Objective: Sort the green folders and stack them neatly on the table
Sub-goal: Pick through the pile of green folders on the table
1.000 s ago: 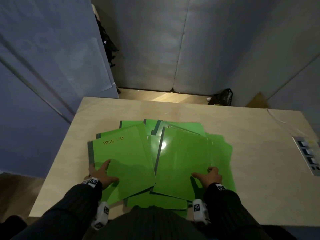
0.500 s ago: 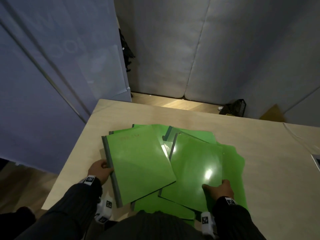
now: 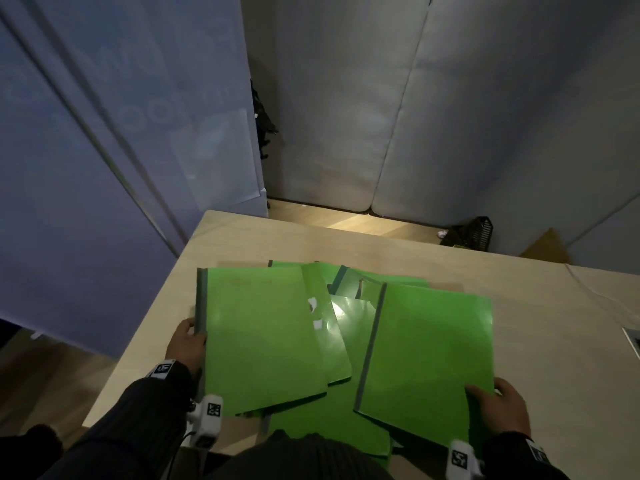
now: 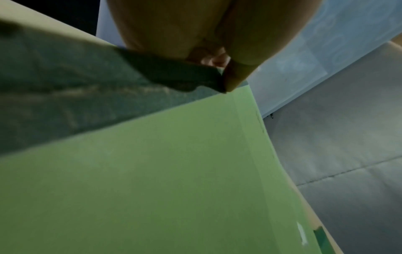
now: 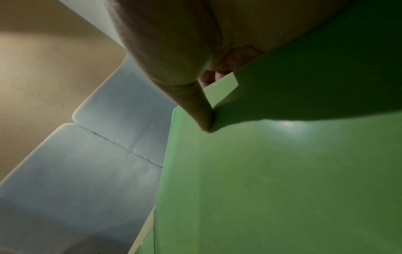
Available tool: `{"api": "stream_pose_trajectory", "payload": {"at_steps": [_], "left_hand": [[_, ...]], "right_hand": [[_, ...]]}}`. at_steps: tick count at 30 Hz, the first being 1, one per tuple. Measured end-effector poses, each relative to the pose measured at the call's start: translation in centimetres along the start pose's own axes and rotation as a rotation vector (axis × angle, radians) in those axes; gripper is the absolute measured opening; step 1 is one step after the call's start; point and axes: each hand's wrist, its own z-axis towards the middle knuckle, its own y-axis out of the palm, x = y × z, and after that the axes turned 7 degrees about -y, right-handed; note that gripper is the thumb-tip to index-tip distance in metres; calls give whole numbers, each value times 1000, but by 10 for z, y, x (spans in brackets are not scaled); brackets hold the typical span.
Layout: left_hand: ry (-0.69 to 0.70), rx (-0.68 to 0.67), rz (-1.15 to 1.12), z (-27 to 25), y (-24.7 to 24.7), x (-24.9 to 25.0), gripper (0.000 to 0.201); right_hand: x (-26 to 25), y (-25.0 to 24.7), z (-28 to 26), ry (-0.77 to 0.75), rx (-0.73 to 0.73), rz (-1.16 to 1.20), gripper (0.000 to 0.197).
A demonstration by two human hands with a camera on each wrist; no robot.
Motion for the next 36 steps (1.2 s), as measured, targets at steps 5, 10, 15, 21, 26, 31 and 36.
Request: {"api": "stream_pose_trajectory", "payload": {"at_steps": [5,10,15,21,26,31,36], "left_hand": [[-104,-103,87,-9,16,-10,41],[-117,-173,64,-13,45,-8,49],[-94,-90,55,-13,53,2,62],[-5,-44,-113,8,13,10,29],[0,174,-137,16,-50,-3,62],[-54,222,-247,5,-76,-21,80],[43,74,-239,-35,-64,1,54]], "right_hand": [[18,-15,3,11,9,13,15],[29,-13,4,26,7,13,30],[18,-22,4,-8,65,-74,54],[25,-3,2,-118,-35,-63,26],[-8,45,-41,-219,-402,-20,9],[-23,87,-64,-457,-647,-245,36],[-31,95,-56,-580,-600,-664,14]]}}
